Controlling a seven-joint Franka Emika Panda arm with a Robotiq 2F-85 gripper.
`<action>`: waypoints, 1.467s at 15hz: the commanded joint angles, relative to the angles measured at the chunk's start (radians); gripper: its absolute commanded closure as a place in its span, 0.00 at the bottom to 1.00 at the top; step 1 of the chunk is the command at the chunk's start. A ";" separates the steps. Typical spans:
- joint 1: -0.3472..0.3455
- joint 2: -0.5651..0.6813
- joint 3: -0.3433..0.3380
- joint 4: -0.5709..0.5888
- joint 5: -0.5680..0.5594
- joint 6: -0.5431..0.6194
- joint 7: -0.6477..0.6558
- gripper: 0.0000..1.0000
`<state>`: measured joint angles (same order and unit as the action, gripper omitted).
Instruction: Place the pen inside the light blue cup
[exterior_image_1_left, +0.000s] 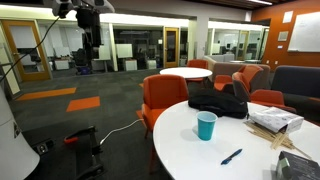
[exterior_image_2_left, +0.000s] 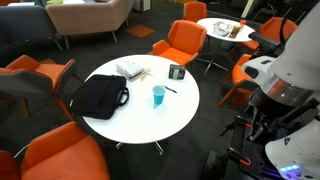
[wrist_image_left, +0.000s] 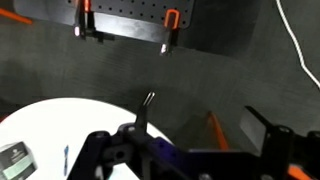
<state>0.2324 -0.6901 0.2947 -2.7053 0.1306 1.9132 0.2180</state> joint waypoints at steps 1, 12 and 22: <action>-0.057 -0.059 -0.080 -0.028 -0.083 0.021 -0.064 0.00; -0.258 0.408 -0.490 0.120 -0.221 0.388 -0.552 0.00; -0.357 1.032 -0.459 0.550 -0.192 0.613 -0.454 0.00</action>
<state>-0.0898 0.2124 -0.1927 -2.2676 -0.0868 2.4905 -0.2830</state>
